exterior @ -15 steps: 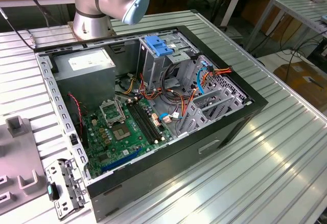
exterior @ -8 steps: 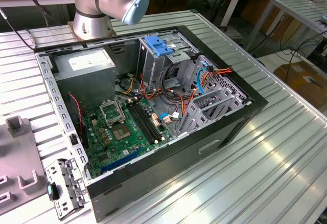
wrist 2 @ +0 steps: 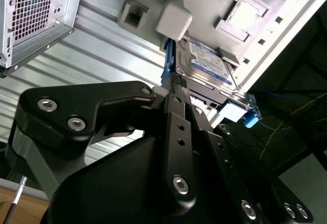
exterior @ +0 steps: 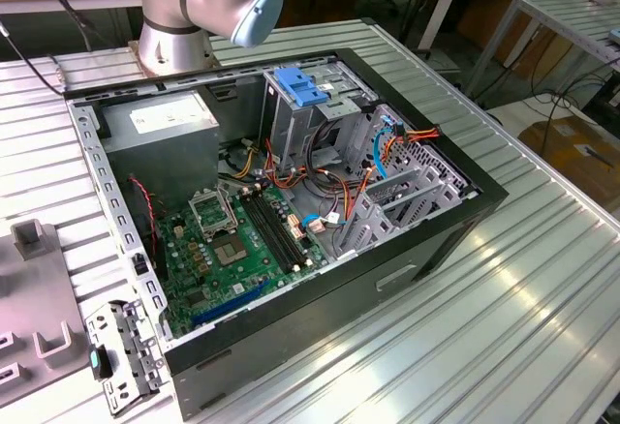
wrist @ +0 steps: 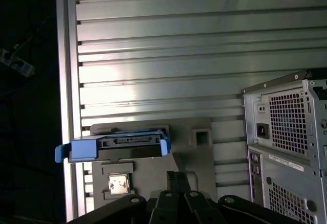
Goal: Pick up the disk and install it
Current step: 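Reach for the disk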
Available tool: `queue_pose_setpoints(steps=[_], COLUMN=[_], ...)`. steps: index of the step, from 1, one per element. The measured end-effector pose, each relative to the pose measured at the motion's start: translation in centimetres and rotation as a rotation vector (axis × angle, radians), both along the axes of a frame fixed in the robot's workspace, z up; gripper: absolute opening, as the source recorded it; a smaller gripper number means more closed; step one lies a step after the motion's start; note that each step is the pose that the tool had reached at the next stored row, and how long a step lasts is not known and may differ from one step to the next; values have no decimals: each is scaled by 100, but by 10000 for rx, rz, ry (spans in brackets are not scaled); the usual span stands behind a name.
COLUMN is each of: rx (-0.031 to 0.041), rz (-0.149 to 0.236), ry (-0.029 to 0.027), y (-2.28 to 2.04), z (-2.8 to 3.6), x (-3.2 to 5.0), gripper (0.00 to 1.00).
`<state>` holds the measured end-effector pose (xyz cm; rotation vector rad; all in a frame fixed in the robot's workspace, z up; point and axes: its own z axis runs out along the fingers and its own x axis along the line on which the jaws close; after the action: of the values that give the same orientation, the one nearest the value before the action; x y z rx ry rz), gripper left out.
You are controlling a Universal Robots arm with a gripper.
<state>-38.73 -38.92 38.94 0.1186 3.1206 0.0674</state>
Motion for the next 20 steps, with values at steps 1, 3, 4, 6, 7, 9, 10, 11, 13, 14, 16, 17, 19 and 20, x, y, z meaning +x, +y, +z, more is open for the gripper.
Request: queue_pose_setpoints(steps=[1, 3, 4, 6, 7, 9, 10, 11, 13, 14, 16, 17, 19, 20], rx=[-1, 0, 0, 0, 0, -1, 0, 0, -1, 0, 2, 2, 2, 3], rz=[0, 0, 0, 1, 1, -1, -2, -2, -1, -1, -2, -1, 0, -1], ry=[1, 2, 1, 0, 1, 2, 1, 0, 3, 2, 3, 4, 4, 4], y=[0, 0, 2, 5, 6, 11, 16, 22, 34, 39, 45, 45, 45, 46], z=[1, 1, 0, -1, -1, -3, -4, -6, -6, -8, -8, -8, -8, -8], x=[-16, -56, -98, -171, -210, -300, -342, -385, -447, -478, -525, -535, -538, -541], gripper=[11, 11, 11, 11, 11, 11, 11, 11, 11, 11, 11, 11, 11, 11])
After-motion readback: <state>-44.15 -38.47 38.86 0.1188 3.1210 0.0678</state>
